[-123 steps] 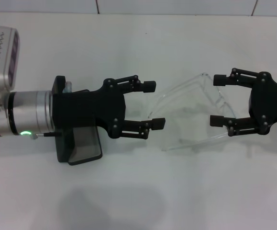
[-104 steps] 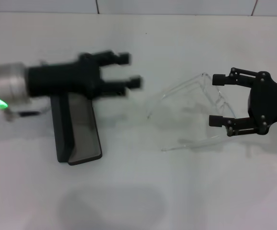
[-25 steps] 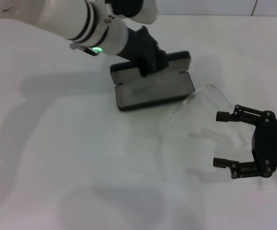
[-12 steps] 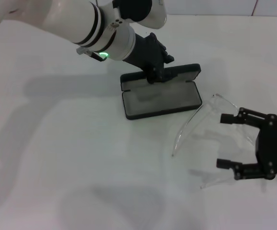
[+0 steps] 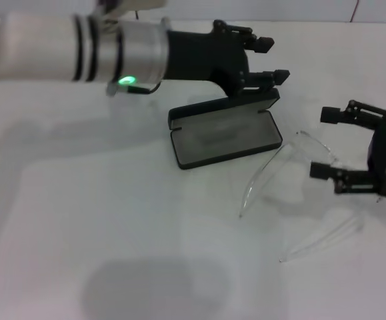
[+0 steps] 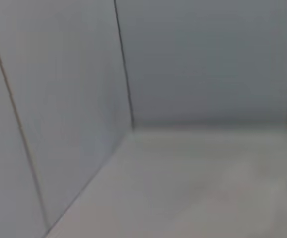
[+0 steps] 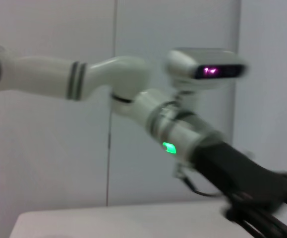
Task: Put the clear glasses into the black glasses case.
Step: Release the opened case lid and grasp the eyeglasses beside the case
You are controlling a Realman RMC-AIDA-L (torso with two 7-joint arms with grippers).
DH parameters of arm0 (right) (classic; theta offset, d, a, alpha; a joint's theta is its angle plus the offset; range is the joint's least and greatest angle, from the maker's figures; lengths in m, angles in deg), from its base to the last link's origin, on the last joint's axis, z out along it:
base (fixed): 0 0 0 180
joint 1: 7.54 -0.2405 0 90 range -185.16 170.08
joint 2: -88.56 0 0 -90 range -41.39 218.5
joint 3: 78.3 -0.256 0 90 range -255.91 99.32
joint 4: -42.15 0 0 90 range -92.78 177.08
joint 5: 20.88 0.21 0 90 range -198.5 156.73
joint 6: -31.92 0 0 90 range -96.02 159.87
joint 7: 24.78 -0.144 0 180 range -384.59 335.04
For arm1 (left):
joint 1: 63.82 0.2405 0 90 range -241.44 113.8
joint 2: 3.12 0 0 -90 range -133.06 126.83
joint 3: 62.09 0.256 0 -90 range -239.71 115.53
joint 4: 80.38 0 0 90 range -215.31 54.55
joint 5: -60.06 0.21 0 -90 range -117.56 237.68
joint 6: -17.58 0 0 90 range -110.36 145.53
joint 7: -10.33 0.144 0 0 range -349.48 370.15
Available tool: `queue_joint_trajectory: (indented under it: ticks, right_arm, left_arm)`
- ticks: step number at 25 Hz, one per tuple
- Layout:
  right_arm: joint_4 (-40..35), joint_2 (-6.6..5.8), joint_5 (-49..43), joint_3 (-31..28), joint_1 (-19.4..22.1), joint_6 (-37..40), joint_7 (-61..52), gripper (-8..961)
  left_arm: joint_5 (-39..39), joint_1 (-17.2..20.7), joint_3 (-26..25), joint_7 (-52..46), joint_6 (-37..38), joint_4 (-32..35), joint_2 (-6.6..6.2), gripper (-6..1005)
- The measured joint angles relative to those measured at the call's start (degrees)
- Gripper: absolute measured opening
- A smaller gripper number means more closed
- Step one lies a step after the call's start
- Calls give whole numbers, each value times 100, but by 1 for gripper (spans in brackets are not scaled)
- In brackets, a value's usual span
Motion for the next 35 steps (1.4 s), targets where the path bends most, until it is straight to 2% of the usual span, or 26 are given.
queue_joint_trajectory:
  ticks: [2, 3, 7, 11, 15, 19, 26, 32, 35]
  right_arm:
    - [-755, 26, -310, 0, 119, -198, -841, 874]
    - [-1224, 45, -548, 0, 178, -321, -1325, 874]
    - [-2897, 139, -2030, 44, 210, -697, -3779, 870]
    - [-3608, 145, -3554, 70, -211, -602, -5667, 845]
    - [-3644, 158, -4774, 193, -621, -530, -6602, 813]
    - [-3287, 209, -5328, 586, -988, -592, -6918, 774]
    - [-2610, 221, -5451, 1263, -1325, -1154, -7065, 648]
    - [-2113, 220, -5459, 1471, -1531, -1526, -7058, 535]
    - [-2030, 221, -5453, 1632, -1544, -1660, -7046, 425]
  left_arm:
    - [-439, 317, -216, 177, 401, -67, -4, 571]
    - [-646, 604, -473, 278, 716, -172, -8, 575]
    - [-770, 835, -745, 318, 997, -402, -10, 575]
    - [-763, 861, -876, 371, 1075, -711, -23, 574]
    - [-752, 820, -885, 503, 1078, -873, -28, 574]
    - [-749, 816, -887, 539, 1070, -886, -33, 574]
    - [-680, 803, -886, 666, 1038, -890, -22, 573]
    - [-680, 791, -891, 753, 1032, -932, -14, 573]
    - [-680, 787, -892, 778, 1031, -945, -13, 573]
